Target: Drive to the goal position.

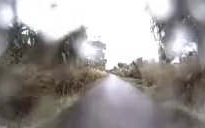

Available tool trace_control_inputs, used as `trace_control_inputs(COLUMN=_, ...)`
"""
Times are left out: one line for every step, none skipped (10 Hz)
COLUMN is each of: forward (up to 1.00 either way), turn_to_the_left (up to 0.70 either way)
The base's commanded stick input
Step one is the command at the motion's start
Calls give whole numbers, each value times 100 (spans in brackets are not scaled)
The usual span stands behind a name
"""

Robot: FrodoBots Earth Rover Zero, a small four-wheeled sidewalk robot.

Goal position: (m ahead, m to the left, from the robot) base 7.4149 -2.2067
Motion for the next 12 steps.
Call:
trace_control_inputs(forward=85, turn_to_the_left=0)
trace_control_inputs(forward=85, turn_to_the_left=-34)
trace_control_inputs(forward=85, turn_to_the_left=-25)
trace_control_inputs(forward=85, turn_to_the_left=-1)
trace_control_inputs(forward=85, turn_to_the_left=0)
trace_control_inputs(forward=85, turn_to_the_left=0)
trace_control_inputs(forward=85, turn_to_the_left=0)
trace_control_inputs(forward=85, turn_to_the_left=0)
trace_control_inputs(forward=85, turn_to_the_left=0)
trace_control_inputs(forward=85, turn_to_the_left=0)
trace_control_inputs(forward=85, turn_to_the_left=0)
trace_control_inputs(forward=85, turn_to_the_left=0)
